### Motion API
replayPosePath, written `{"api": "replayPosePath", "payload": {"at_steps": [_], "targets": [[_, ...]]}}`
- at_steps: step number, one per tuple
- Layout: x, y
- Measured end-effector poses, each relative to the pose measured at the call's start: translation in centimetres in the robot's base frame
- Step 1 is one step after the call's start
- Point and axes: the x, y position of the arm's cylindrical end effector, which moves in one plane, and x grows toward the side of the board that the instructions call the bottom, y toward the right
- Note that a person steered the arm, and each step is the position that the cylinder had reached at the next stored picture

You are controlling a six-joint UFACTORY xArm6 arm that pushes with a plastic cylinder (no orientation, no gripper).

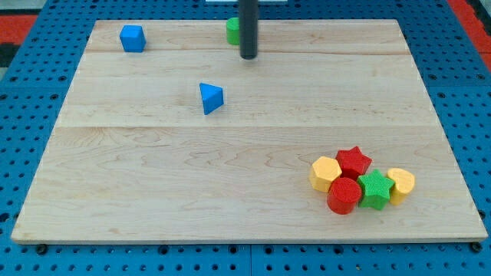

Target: Move arm away from the green circle

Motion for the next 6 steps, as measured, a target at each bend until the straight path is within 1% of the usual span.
{"api": "replayPosePath", "payload": {"at_steps": [1,6], "targets": [[0.8,2.9],[1.2,13.1]]}}
